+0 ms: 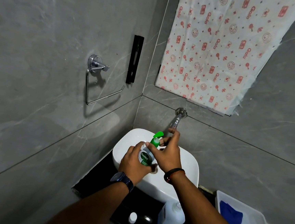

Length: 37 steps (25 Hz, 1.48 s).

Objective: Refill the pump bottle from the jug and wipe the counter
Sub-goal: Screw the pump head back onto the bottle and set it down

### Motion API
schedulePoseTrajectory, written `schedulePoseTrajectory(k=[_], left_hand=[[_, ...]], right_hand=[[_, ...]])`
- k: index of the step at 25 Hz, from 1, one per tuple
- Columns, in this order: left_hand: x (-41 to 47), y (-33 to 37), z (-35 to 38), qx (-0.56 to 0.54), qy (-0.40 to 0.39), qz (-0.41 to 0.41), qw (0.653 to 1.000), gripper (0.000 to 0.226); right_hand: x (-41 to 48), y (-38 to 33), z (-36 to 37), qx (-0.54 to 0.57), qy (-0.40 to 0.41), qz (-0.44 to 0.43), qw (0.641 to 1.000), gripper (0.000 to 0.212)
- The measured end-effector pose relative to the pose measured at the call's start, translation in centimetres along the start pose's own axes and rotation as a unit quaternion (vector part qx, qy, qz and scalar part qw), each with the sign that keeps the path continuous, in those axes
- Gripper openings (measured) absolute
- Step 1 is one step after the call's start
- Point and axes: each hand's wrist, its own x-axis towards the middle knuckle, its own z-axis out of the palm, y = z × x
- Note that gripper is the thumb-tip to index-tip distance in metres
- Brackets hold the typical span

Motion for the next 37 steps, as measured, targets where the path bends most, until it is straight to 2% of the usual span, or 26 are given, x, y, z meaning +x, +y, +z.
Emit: schedulePoseTrajectory(k=[5, 18, 20, 24, 28, 31, 34, 37], left_hand=[[0.4, -0.2, -0.4, 0.021, -0.001, -0.001, 1.000, 0.085], [0.2, 0.1, -0.9, 0.023, 0.006, 0.003, 1.000, 0.085], [0.1, 0.1, -0.8, 0.020, 0.003, 0.007, 1.000, 0.082], [0.3, 0.0, -0.6, 0.019, -0.005, 0.003, 1.000, 0.085], [0.3, -0.1, -0.7, 0.009, -0.001, 0.010, 1.000, 0.081], [0.5, -0.3, -0.7, 0.014, 0.002, 0.006, 1.000, 0.084], [0.5, -0.5, -0.7, 0.020, -0.002, 0.008, 1.000, 0.084], [0.5, -0.6, -0.7, 0.020, -0.002, 0.004, 1.000, 0.086]], right_hand=[[-0.1, 0.0, 0.1, 0.017, -0.008, -0.020, 1.000, 0.062], [-0.1, -0.5, 0.2, 0.033, -0.002, -0.003, 0.999, 0.061], [-0.2, -0.8, 0.3, 0.030, 0.016, 0.008, 0.999, 0.065], [-0.3, -0.7, 0.3, 0.072, -0.012, 0.023, 0.997, 0.066], [-0.3, -1.0, 0.4, 0.048, 0.012, 0.043, 0.998, 0.072], [-0.2, -0.7, 0.4, 0.075, -0.007, 0.039, 0.996, 0.067], [-0.3, -0.8, 0.5, 0.049, 0.013, 0.039, 0.998, 0.068], [-0.4, -0.7, 0.5, 0.057, -0.008, 0.023, 0.998, 0.069]])
